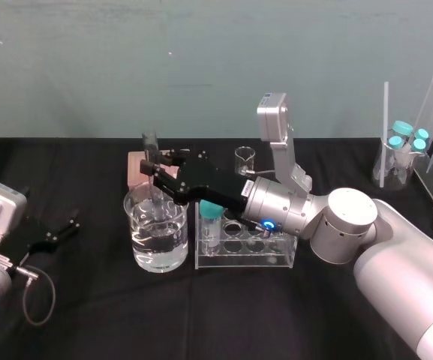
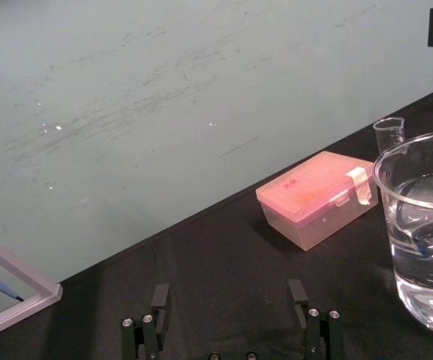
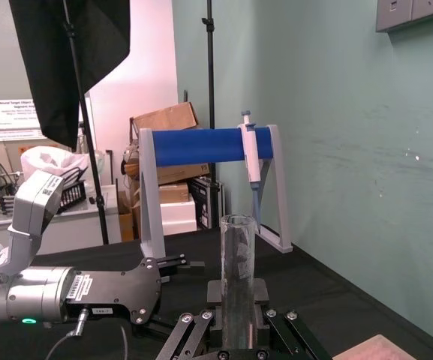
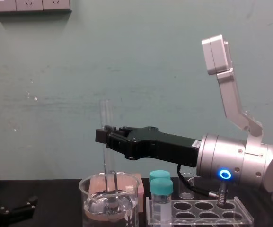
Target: Hold the test tube with one hand and immerse one end into the beaker, then return it to the test tube rack.
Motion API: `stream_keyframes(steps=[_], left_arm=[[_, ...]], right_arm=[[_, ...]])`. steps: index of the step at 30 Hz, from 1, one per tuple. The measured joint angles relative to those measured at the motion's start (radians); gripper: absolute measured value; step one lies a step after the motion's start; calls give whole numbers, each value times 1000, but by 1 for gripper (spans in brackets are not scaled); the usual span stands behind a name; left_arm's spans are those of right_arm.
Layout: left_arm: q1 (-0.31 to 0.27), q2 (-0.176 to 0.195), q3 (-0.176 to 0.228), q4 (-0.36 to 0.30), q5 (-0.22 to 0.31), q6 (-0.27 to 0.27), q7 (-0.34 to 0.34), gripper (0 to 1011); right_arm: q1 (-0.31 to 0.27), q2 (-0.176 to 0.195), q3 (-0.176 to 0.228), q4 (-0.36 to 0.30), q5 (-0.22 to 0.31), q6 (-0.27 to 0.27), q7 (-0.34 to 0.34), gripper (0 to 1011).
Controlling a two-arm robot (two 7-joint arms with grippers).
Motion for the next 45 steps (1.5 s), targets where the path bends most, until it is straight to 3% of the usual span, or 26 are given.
stream_keyframes(steps=[45], left_arm=[[0,0,0,0,0,0,0,1000]], right_arm=[[-13,10,-5,-21,1,8,-5,225]])
